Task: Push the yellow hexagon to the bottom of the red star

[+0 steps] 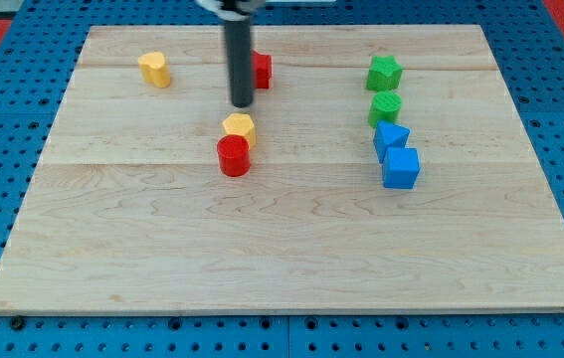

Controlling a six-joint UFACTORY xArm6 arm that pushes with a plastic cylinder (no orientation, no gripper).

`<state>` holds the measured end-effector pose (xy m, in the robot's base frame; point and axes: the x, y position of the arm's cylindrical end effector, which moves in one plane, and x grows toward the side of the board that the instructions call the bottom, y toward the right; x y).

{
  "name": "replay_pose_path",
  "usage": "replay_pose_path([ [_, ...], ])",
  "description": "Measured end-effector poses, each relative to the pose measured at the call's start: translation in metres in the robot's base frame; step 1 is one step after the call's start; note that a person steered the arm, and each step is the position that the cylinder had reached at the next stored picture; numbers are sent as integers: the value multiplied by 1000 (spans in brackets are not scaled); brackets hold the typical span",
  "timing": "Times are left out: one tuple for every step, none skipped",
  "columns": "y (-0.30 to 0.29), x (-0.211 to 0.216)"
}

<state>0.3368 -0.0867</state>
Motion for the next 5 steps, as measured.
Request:
replay_pose_path([
  [-46, -24],
  [-78, -45],
  [-48, -24],
  [56, 16],
  [113, 61],
])
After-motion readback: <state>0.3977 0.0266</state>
